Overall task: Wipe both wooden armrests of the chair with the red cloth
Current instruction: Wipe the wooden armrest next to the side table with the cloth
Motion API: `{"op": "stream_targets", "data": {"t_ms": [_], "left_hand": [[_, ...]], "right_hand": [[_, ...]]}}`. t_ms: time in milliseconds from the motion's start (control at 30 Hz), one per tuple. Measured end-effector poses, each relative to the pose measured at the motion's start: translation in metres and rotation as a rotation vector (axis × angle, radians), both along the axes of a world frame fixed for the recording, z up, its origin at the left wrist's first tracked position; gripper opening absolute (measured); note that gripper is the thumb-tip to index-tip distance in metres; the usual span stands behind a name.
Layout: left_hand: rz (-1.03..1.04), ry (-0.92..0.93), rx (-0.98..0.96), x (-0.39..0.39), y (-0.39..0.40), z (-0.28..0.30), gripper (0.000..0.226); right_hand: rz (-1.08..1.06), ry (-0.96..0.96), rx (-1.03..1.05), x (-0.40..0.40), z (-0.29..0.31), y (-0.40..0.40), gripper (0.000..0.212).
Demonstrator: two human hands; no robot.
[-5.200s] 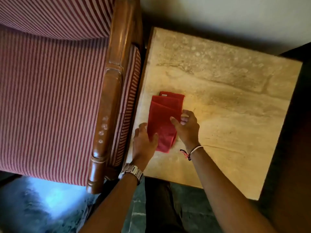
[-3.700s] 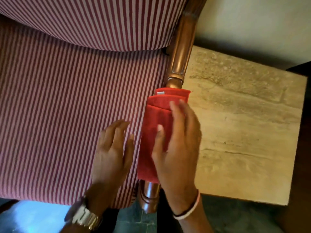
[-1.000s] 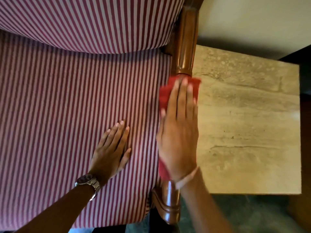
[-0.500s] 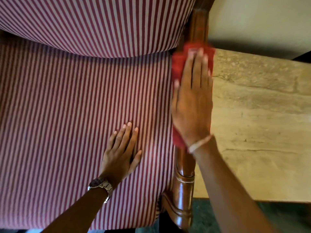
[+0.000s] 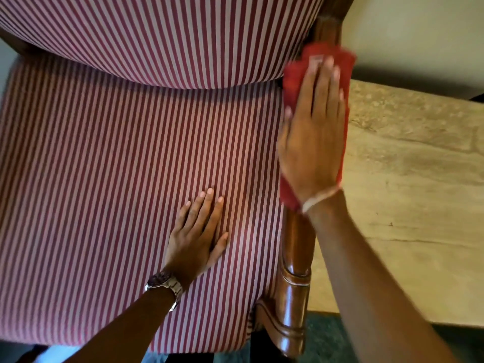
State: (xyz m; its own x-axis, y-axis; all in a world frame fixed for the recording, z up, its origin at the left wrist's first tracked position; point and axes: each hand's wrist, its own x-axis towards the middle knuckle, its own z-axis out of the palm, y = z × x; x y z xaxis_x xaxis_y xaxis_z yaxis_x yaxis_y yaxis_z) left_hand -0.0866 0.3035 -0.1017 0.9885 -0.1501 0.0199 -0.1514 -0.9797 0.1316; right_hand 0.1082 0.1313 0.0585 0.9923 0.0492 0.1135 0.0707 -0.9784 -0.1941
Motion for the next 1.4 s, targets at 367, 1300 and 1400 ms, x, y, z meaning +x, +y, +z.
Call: {"op": "stream_targets", "data": {"t_ms": [367, 1300, 1400], "left_hand": [[-0.009, -0.028, 0.01, 0.0, -0.001, 0.0, 0.071], [-0.013, -0.011, -0.053, 0.001, 0.001, 0.003, 0.071], [0.067, 0.031, -0.156, 0.007, -0.013, 0.026, 0.066]], "right_hand": [[-0.004, 0.015, -0.071, -0.008, -0.003, 0.002, 0.069], [0.032, 0.112, -0.001, -0.121, -0.003, -0.011, 0.068], [-0.067, 0.087, 0.426, -0.12, 0.004, -0.016, 0.064]]}}
